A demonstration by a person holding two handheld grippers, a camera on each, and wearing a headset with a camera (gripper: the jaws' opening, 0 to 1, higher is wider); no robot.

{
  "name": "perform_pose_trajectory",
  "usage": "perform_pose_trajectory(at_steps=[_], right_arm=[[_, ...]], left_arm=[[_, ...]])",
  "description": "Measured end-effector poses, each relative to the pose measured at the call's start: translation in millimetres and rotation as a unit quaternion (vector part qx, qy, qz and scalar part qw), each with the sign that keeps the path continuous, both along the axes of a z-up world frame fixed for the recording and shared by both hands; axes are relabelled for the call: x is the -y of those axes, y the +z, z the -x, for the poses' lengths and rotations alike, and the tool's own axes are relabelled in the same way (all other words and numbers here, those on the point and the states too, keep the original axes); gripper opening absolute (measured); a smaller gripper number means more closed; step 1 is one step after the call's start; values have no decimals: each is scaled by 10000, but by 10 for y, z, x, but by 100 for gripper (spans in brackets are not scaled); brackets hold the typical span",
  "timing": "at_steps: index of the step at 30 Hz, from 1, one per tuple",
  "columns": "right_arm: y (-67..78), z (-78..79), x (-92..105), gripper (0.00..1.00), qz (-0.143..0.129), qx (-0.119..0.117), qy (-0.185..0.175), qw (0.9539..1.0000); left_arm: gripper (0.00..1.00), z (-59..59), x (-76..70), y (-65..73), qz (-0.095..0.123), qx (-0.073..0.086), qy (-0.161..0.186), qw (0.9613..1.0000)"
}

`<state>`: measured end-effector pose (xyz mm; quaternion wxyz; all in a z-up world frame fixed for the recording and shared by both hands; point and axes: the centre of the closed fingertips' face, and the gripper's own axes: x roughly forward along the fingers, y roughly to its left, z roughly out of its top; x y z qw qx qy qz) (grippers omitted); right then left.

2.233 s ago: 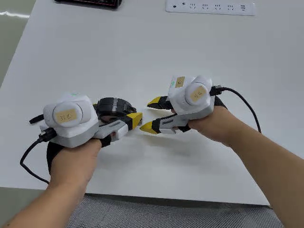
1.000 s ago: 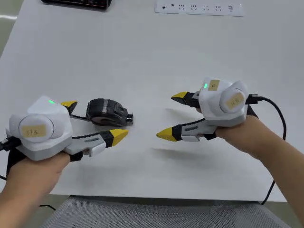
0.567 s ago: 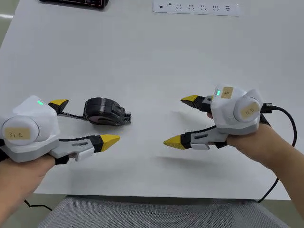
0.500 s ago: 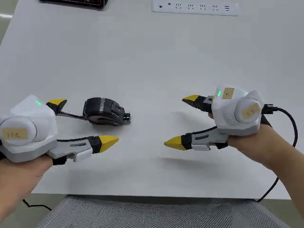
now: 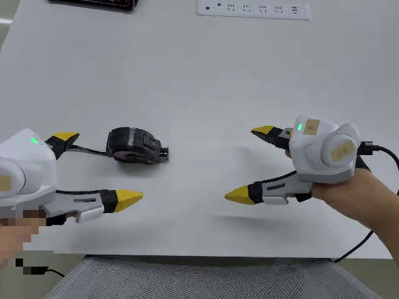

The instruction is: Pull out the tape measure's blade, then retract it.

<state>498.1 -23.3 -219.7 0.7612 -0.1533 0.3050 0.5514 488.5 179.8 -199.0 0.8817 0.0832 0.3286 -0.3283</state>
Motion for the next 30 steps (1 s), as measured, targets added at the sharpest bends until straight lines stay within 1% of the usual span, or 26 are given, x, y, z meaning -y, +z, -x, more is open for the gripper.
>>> perform_pose_trajectory(at_steps=[4,6,7,8,16,24,26,30], right_arm=[[12,17,72,90,21,0,-36,10000],[16,25,111,91,35,1,-53,10000],[15,27,127,92,46,-2,-67,10000],[11,31,147,93,77,0,-71,9999],[8,46,332,99,183,22,-134,9997],[11,83,458,99,267,-8,-228,9994],[8,92,486,99,297,-6,-244,9993],[16,103,543,99,306,-9,-304,9991]], left_arm=[[99,21,-52,-1,-15,-43,-60,10000],[99,26,-68,11,-25,-27,-94,9999],[99,18,-80,20,-46,11,-90,9999],[99,18,-94,17,-72,8,-88,9999],[99,61,-182,16,-198,-50,-247,9995],[99,123,-250,7,-269,-135,-377,9988],[99,125,-263,12,-285,-110,-377,9988],[99,141,-289,12,-343,-116,-445,9984]])
